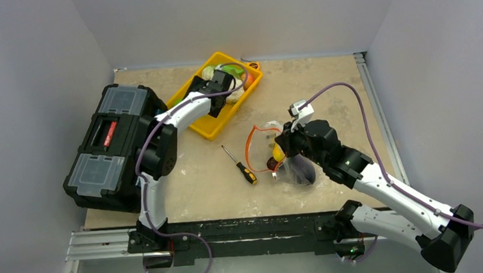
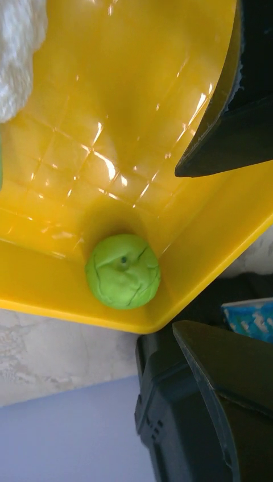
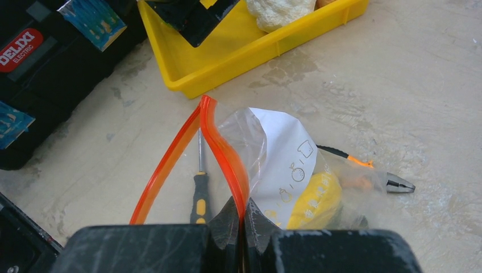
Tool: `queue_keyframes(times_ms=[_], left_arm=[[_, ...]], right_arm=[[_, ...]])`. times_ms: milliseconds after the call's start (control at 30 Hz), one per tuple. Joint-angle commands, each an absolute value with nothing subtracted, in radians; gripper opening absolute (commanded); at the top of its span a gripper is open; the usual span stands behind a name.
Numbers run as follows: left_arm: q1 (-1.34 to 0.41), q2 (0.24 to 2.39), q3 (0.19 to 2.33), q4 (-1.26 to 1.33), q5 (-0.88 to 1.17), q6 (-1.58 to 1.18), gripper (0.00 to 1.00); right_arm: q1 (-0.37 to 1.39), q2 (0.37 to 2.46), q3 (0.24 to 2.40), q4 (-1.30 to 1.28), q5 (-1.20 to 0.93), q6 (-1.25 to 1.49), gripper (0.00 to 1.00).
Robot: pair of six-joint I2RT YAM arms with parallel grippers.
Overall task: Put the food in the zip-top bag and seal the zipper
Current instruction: Pick up the fake fruit from the bin.
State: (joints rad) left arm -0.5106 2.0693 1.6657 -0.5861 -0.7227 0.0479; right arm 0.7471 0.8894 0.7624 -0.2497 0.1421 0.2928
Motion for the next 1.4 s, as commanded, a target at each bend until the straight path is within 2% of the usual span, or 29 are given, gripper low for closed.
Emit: queue_keyframes(times_ms=[0,700,900,1033,1133,1167,1267,1367], left_arm=[[-0.485,2.128,1.736,-0.527,-0.833,0.228,0.99],[-0.380,2.316,1.917,-0.680,-0.721,0.218,0.98],[-0.373,2.324,1.926,-0.650,-0.721,0.234,0.79],[-0.374,2.317,1.942,-0.683,-0.693,0.230,0.57],[-0.376,2.291,1.950,-0.729,-0.678,0.197,0.33],[-0.377,2.274,1.948,-0.746,-0.676,0.180,0.28],[-0.379,2.205,1.948,-0.807,-0.614,0.116,0.23],[-0.386,2.116,1.955,-0.886,-0.467,-0.002,0.22]], right_arm=[[0.753,0.887,0.785,-0.215,0.150,0.273,0.00],[0.753,0.921,0.828,-0.238,0.159,0.273,0.00],[0.753,0.902,0.825,-0.251,0.151,0.284,0.00],[0.753,0.881,0.820,-0.258,0.154,0.288,0.00],[0.753,0.869,0.815,-0.255,0.154,0.297,0.00],[0.753,0.868,0.813,-0.253,0.152,0.301,0.00],[0.753,0.870,0.816,-0.252,0.145,0.308,0.00],[0.752,0.873,0.816,-0.249,0.147,0.312,0.00]])
